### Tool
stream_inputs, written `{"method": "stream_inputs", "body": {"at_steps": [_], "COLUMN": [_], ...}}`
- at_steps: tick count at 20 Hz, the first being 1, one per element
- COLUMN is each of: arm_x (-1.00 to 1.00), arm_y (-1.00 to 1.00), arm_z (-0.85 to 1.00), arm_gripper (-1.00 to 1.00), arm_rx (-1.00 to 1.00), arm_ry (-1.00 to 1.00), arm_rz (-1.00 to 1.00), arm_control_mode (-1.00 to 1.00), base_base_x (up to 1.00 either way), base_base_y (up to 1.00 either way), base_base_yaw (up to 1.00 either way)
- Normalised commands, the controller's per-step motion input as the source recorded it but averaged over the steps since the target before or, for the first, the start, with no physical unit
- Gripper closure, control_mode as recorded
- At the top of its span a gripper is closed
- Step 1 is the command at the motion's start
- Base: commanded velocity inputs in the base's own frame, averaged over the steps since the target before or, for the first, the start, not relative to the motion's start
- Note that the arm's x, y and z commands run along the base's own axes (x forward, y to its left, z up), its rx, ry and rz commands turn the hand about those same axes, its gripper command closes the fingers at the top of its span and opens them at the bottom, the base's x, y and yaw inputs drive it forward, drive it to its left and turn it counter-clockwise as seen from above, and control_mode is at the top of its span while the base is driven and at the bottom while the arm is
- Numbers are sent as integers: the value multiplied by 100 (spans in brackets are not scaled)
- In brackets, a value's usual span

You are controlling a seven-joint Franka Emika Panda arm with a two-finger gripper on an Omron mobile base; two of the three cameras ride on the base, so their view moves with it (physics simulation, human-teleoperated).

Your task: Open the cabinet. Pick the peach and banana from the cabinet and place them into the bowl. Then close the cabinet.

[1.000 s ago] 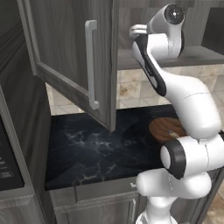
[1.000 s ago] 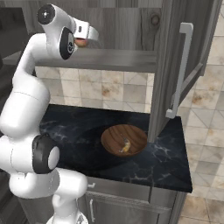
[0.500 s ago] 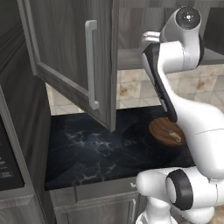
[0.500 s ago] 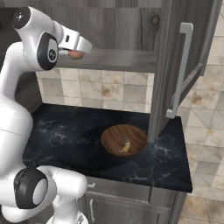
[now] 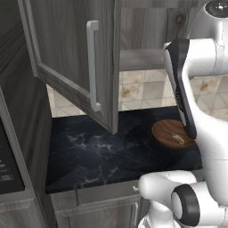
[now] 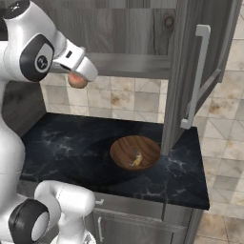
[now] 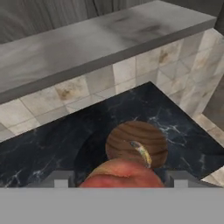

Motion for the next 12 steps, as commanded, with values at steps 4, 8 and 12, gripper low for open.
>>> {"method": "stream_inputs", "body": {"at_steps": [4,8,12], "arm_x": [-8,-55,-55], "arm_y": [-2,-26,-28], "arm_z": [-18,-88,-100], "arm_gripper": [100,100,100], "arm_rx": [0,0,0], "arm_ry": [0,2,6], "arm_rz": [0,0,0], "arm_control_mode": [-100,-100,-100], "base_base_x": [0,0,0], "base_base_y": [0,0,0], "base_base_yaw": [0,0,0]}}
